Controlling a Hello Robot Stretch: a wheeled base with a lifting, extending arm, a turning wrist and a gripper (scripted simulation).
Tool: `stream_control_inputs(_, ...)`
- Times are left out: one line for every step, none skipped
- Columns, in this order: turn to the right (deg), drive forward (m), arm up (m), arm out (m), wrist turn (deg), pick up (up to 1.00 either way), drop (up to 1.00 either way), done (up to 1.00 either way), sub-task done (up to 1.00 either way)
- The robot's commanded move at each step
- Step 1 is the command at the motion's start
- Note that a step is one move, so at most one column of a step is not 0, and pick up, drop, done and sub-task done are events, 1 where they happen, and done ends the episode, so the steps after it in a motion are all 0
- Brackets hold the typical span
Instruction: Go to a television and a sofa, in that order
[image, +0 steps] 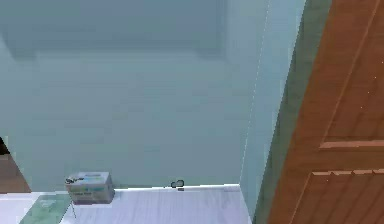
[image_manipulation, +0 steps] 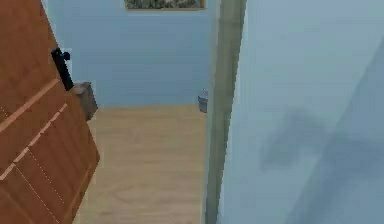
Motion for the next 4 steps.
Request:
stream_control_inputs(-21.0, 0.0, 0.0, 0.0, 0.0, 0.0, 0.0, 0.0, 0.0)
stream_control_inputs(0.0, 0.55, 0.0, 0.0, 0.0, 0.0, 0.0, 0.0, 0.0)
stream_control_inputs(-45.0, 0.0, 0.0, 0.0, 0.0, 0.0, 0.0, 0.0, 0.0)
stream_control_inputs(-21.0, 0.0, 0.0, 0.0, 0.0, 0.0, 0.0, 0.0, 0.0)
